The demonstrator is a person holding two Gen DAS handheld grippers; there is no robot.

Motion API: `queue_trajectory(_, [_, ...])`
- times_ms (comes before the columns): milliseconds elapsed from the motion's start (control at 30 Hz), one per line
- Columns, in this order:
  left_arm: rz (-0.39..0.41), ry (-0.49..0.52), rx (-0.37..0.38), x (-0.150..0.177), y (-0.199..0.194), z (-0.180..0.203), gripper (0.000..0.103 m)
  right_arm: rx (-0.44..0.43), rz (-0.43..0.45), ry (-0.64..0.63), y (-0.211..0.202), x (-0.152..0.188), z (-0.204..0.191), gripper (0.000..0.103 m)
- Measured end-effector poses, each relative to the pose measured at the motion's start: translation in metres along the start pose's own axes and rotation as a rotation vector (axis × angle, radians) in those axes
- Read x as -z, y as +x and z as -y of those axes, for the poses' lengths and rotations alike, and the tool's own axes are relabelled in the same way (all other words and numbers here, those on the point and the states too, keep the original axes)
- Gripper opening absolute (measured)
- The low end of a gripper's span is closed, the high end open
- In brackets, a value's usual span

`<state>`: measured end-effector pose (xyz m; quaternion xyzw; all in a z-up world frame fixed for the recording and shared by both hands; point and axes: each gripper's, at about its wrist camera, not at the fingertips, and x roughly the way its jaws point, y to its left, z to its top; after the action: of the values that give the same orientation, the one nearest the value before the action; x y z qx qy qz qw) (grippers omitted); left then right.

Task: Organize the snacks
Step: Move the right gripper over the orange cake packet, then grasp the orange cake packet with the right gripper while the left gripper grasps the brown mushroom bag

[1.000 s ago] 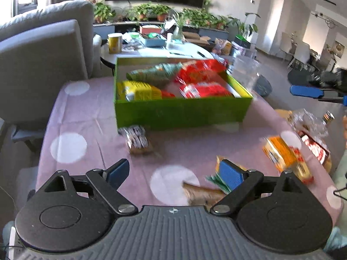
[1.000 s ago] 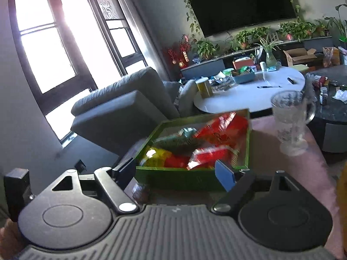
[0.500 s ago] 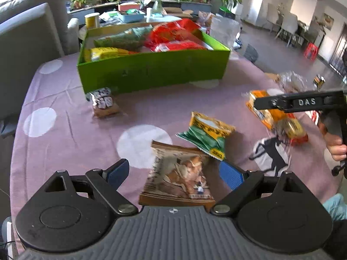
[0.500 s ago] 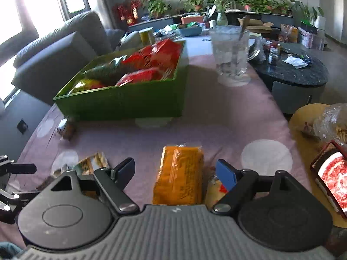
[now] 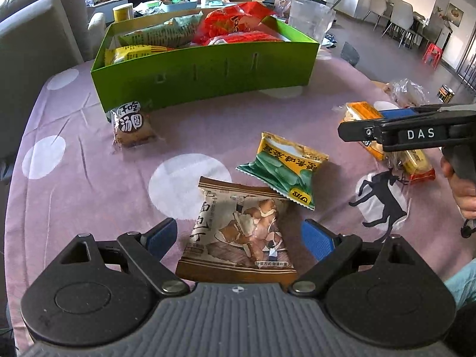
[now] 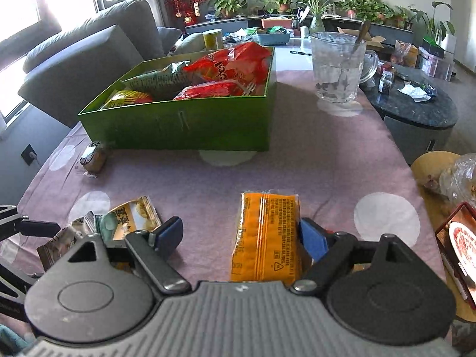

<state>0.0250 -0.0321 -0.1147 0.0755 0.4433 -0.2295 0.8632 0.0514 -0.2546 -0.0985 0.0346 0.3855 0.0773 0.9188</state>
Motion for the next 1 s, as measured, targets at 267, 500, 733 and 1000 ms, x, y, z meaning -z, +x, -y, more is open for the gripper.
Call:
queue_trajectory(267, [-0.011, -0.009, -0.006, 0.000, 0.003, -0.001, 0.090, -0.029, -0.001, -0.050, -0.001, 0.004, -0.016, 0.064])
queue_trajectory(500, [-0.012, -0.011, -0.010, 0.000, 0.005, -0.001, 0.090, -0.103, 0.014, -0.046, -0.009, 0.003, -0.020, 0.063])
queue_trajectory(733, [-0.013, -0.002, -0.014, 0.000, 0.005, 0.001, 0.090, -0.079, -0.005, -0.009, -0.004, 0.005, -0.013, 0.063])
queue_trajectory(1000, [-0.019, 0.012, -0.027, -0.010, 0.014, 0.006, 0.090, -0.063, -0.022, -0.023, 0.002, 0.008, -0.017, 0.063])
